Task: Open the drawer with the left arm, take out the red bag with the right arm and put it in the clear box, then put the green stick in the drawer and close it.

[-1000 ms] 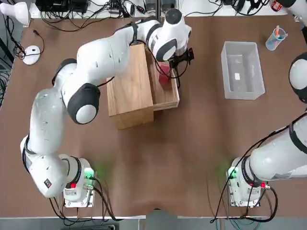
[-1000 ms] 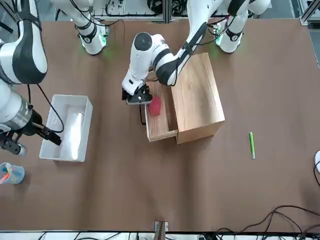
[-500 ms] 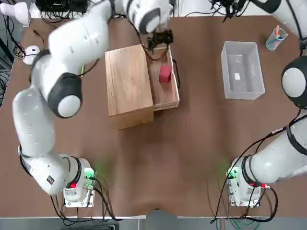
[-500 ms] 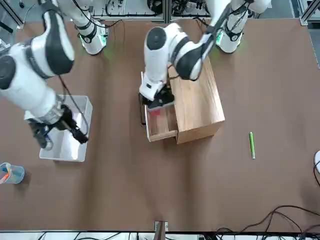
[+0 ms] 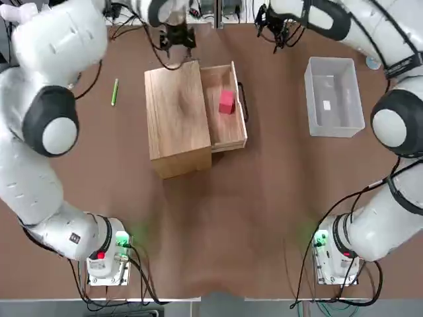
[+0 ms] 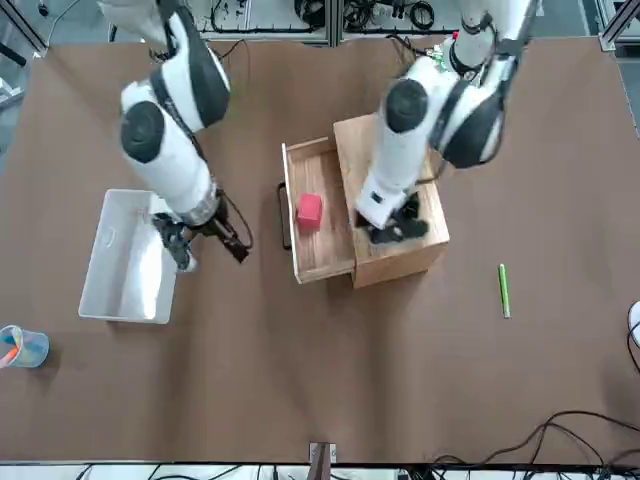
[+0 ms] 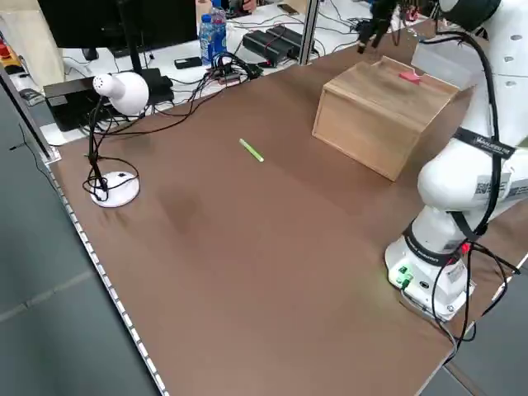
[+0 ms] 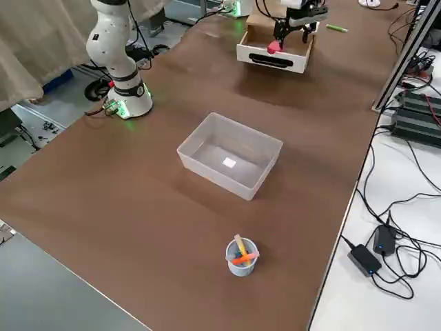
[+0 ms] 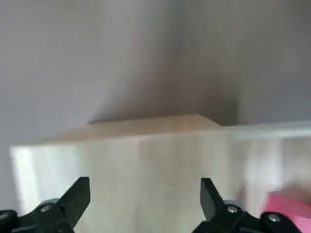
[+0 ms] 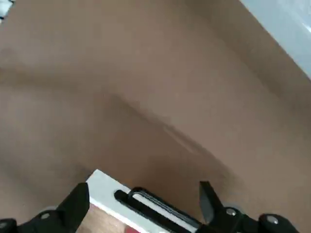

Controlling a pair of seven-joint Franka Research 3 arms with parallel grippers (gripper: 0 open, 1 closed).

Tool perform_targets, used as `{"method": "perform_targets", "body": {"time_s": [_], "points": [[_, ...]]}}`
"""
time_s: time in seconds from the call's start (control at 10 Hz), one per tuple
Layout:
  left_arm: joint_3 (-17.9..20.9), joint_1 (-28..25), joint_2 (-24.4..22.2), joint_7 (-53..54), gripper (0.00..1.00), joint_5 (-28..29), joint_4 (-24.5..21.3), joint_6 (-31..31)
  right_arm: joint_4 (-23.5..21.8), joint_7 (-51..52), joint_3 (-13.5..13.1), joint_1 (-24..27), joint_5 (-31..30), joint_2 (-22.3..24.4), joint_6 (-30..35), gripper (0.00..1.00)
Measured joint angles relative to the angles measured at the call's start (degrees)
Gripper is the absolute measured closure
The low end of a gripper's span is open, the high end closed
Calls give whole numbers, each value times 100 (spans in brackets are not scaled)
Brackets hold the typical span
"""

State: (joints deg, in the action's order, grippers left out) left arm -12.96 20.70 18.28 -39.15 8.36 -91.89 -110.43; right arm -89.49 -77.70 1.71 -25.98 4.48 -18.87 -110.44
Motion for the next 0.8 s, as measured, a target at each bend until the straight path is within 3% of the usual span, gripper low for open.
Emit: {"method": "perform_targets", "body": {"time_s": [0.4, 0.8], "points": [[190, -1174, -224, 1612, 0, -637, -466, -213, -431, -2742, 2, -856, -2, -274, -355, 0], [1211, -1219, -342, 2773, 0, -688, -1431, -1369, -480, -4039, 0, -1434, 0, -644, -768, 0]]}}
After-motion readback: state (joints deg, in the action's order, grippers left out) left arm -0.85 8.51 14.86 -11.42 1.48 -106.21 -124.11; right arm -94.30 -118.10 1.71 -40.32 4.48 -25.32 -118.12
